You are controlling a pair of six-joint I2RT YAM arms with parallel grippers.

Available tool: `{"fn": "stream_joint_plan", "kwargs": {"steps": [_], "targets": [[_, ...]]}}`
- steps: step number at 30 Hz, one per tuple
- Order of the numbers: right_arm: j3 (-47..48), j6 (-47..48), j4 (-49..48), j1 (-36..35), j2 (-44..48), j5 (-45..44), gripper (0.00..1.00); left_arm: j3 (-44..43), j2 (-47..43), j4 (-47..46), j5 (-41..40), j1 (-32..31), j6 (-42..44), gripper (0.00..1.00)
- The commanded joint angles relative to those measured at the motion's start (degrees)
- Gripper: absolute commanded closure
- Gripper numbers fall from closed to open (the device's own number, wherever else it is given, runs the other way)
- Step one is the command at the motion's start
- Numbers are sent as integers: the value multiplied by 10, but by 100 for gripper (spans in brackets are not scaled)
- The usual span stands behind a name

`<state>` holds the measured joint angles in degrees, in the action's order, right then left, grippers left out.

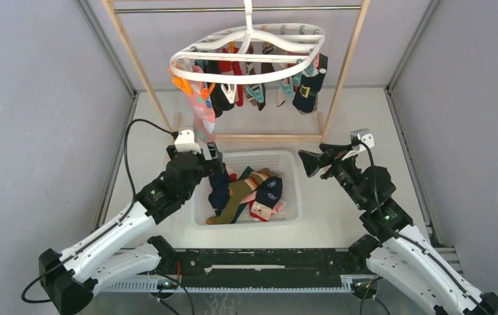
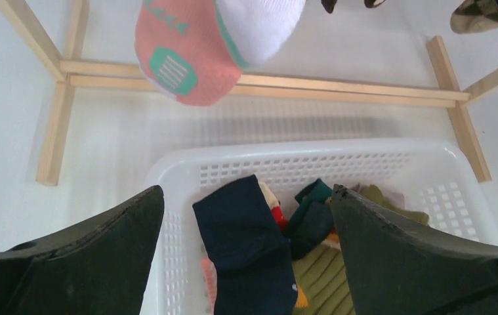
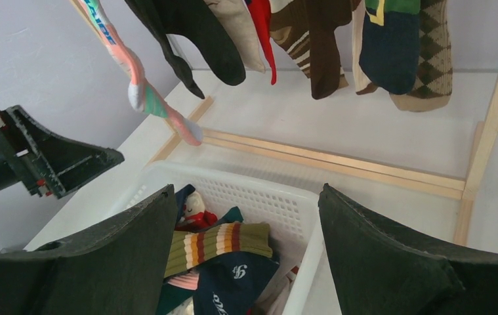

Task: Remove the socks clipped to the hanger
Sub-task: Place the sock in the bin, then remove the sock from the hanger.

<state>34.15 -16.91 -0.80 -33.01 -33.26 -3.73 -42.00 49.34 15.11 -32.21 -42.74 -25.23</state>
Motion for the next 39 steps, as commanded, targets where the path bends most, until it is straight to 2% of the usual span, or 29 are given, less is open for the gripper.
{"fn": "stream_joint_plan", "kwargs": {"steps": [1, 11, 20, 22, 27, 31, 36, 39], "targets": [[-2, -12, 0, 2, 15, 7, 14, -29, 22, -110, 22, 27, 51, 0], [-6, -14, 18, 2, 36, 9, 14, -78, 106, -178, 52, 83, 86, 0], [-11, -12, 41, 3, 60, 6, 14, -104, 165, -196, 34, 92, 85, 0], [-11, -10, 45, 3, 64, 4, 14, -105, 172, -198, 37, 94, 84, 4], [-13, -8, 51, 4, 71, 3, 13, -124, 186, -181, 53, 94, 84, 24], [-15, -10, 52, 6, 72, 5, 13, -136, 188, -172, 65, 95, 86, 60], [-15, -10, 54, 6, 72, 7, 13, -156, 189, -155, 77, 94, 88, 88], [-15, -10, 54, 6, 72, 8, 13, -167, 186, -134, 90, 94, 85, 98]]}}
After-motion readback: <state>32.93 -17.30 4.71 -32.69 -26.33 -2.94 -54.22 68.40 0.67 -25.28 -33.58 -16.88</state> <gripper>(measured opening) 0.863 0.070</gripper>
